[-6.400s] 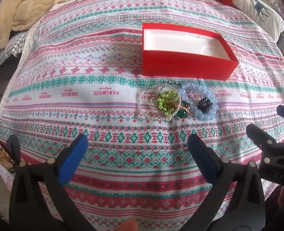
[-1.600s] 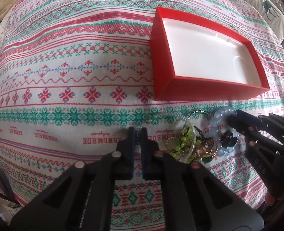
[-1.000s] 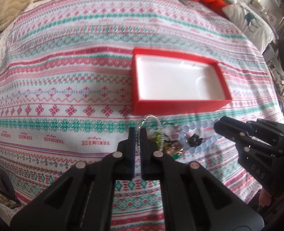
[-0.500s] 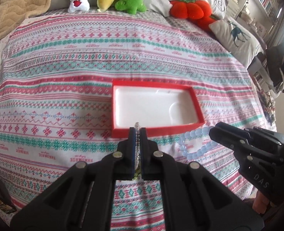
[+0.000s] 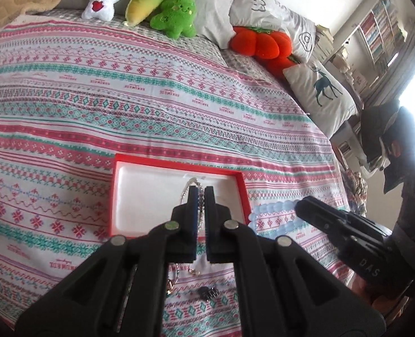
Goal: Organize jewelry
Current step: 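Carry both bracelets into the red box and open both tools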
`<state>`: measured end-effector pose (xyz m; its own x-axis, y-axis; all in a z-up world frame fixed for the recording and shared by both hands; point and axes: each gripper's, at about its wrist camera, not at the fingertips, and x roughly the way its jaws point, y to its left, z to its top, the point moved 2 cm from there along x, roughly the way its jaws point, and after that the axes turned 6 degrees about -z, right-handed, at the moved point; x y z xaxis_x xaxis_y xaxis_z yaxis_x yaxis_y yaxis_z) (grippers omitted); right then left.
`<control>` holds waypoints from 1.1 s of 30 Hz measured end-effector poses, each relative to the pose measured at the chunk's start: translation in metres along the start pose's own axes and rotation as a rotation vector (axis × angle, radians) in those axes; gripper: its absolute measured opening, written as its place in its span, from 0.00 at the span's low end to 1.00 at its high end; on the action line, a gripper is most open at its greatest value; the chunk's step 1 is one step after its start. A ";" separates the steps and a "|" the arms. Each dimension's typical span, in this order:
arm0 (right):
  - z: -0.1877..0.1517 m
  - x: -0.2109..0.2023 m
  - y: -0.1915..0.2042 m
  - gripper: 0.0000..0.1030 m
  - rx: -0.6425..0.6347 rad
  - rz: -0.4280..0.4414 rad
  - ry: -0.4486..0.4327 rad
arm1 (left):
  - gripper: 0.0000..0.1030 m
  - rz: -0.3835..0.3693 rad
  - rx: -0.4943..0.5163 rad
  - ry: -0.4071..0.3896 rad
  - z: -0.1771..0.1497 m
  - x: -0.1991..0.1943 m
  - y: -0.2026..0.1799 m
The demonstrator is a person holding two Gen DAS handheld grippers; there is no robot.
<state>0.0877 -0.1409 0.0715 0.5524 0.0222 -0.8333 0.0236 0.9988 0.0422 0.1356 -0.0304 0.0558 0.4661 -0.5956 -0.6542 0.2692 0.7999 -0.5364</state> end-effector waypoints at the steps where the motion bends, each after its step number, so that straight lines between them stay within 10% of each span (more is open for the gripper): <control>1: 0.002 0.001 0.000 0.11 -0.001 -0.005 -0.007 | 0.05 0.015 -0.007 0.005 0.000 0.006 0.004; 10: 0.012 0.015 0.015 0.11 -0.046 -0.026 -0.037 | 0.05 0.192 0.005 0.055 -0.008 0.028 0.037; 18: 0.012 0.037 0.047 0.11 -0.081 0.128 -0.029 | 0.05 0.255 0.041 0.076 -0.013 0.035 0.042; 33: 0.000 0.076 0.024 0.12 -0.130 -0.057 0.015 | 0.05 0.304 0.115 0.079 -0.014 0.040 0.039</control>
<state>0.1304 -0.1151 0.0088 0.5410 -0.0346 -0.8403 -0.0545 0.9956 -0.0761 0.1523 -0.0244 0.0014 0.4739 -0.3283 -0.8171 0.2233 0.9424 -0.2492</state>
